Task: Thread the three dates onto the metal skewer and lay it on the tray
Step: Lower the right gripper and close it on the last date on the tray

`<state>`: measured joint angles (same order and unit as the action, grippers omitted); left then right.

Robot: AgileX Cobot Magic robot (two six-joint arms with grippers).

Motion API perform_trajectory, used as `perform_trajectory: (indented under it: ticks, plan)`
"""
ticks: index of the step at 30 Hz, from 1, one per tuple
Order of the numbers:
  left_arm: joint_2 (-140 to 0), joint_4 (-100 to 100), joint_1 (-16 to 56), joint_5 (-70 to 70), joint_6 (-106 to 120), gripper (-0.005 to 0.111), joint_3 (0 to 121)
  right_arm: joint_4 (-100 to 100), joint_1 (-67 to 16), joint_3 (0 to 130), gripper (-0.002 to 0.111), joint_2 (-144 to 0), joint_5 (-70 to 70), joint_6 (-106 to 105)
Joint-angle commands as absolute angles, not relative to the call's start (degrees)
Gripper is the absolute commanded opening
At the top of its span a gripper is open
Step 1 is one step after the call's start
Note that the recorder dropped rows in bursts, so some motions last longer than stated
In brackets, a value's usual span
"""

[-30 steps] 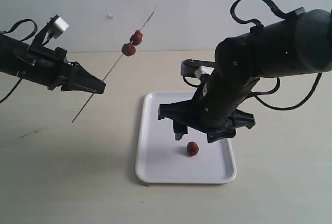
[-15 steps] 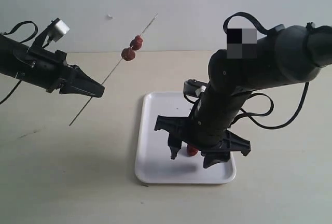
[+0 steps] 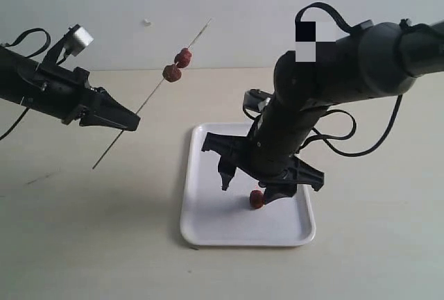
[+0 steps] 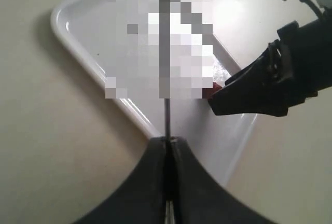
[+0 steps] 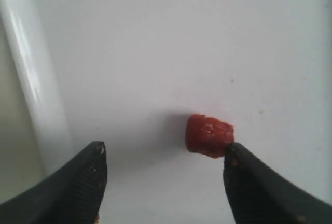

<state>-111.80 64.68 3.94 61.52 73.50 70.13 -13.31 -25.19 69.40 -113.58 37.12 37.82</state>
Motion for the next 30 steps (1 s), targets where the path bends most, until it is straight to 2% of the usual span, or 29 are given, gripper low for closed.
perform_trajectory:
  ticks: [1,6,24,30]
  plan:
    - [-111.1,65.2,3.9,61.8,73.2,0.000,70.6,-9.1,-24.8,73.3,0.062,-116.0,43.2,40.7]
    - [-111.1,65.1,3.9,61.8,73.2,0.000,70.6,-2.9,-24.8,73.6,0.062,-116.9,44.6,48.0]
    - [-111.1,65.1,3.9,61.8,73.2,0.000,70.6,-2.9,-25.0,73.6,0.062,-119.2,43.3,48.0]
    - [-111.1,65.1,3.9,61.9,73.2,0.000,70.6,-2.9,-25.0,73.6,0.055,-119.4,43.6,48.0]
